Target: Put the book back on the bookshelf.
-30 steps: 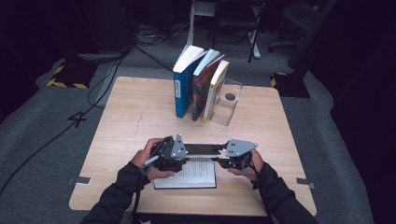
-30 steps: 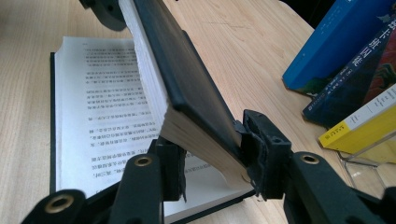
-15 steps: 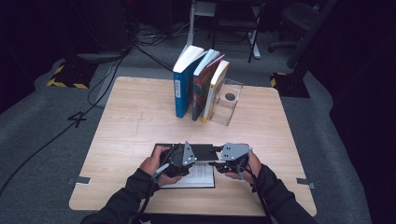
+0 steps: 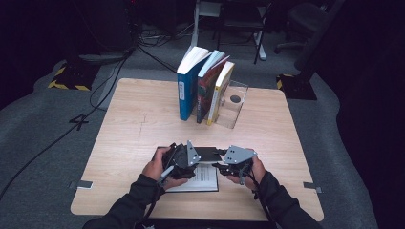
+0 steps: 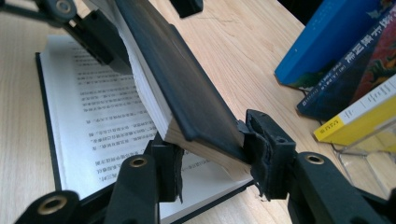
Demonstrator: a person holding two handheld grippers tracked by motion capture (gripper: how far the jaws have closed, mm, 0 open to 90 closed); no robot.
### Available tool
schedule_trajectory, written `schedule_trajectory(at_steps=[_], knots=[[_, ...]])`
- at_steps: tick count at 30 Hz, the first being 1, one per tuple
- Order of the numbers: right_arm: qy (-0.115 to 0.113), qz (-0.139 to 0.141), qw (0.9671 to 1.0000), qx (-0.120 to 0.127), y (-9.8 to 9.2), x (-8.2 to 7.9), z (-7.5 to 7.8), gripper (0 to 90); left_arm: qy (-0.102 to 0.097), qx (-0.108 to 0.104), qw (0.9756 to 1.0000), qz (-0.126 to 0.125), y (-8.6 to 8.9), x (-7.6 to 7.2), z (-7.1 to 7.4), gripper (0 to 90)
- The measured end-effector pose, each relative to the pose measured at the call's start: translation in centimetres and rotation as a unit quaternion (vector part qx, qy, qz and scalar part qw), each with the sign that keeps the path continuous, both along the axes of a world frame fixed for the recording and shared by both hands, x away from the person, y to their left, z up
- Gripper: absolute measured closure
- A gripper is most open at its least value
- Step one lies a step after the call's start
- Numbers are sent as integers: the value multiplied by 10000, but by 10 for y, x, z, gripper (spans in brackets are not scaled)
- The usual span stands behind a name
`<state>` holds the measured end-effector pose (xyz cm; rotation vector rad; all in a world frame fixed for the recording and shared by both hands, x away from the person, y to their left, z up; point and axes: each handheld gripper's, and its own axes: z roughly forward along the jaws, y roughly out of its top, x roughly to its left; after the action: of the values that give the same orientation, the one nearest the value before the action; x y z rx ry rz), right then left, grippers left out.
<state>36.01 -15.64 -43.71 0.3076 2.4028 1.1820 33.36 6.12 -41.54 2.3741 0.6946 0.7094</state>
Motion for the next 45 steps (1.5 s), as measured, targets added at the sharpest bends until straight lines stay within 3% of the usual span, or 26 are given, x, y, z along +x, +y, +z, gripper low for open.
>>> schedule_trajectory(at_steps=[5,9,10,12,15,18,20,23,25,27,29,32,35,38,39,40,42,45], knots=[[-28,-161,9998,-92,8,-5,0,589,-98,-61,9997,-208,-3,-2,0,318],[-60,-133,9998,-133,9,-6,-1,566,77,-45,9987,-510,-3,-4,-3,491],[-83,-98,9998,-162,10,-6,-2,563,164,-50,9983,-552,-3,-5,-4,512],[-182,-23,9995,-238,10,-6,-3,555,143,-38,9984,-545,-4,-6,-5,535],[14,13,10000,-85,5,-3,-2,441,121,-71,9989,-450,-4,-8,-6,534],[62,-8,10000,-20,2,-1,-2,433,112,-135,9989,-428,-2,-9,-5,540],[218,-27,9996,157,-11,4,0,410,82,-246,9986,-458,2,-9,-4,548],[231,-150,9995,174,-22,9,1,408,153,-386,9981,-458,8,-9,-2,547],[501,-214,9981,295,-31,16,-2,405,154,-500,9978,-399,13,-10,-1,548],[570,-273,9978,179,-34,21,-7,404,104,-654,9974,-300,21,-13,-1,547],[666,-267,9974,50,-34,25,-16,404,45,-943,9953,-213,31,-15,1,550],[901,-171,9957,-119,-27,31,-31,387,-4,-1441,9894,-177,49,-17,4,551],[1062,-120,9940,-249,-19,36,-42,382,-27,-1682,9856,-181,59,-18,6,551],[1213,-6,9926,-56,-12,39,-47,377,-30,-1793,9836,-191,63,-19,5,549],[1213,-6,9926,-56,-12,39,-47,377,-30,-1793,9836,-191,63,-19,5,549],[1230,91,9922,192,-9,38,-45,383,-13,-1845,9826,-210,64,-19,5,546],[1140,123,9930,267,-9,36,-43,386,-16,-1938,9809,-187,67,-20,5,546],[1144,136,9913,636,-13,35,-38,393,89,-2182,9757,-182,72,-19,8,539]])
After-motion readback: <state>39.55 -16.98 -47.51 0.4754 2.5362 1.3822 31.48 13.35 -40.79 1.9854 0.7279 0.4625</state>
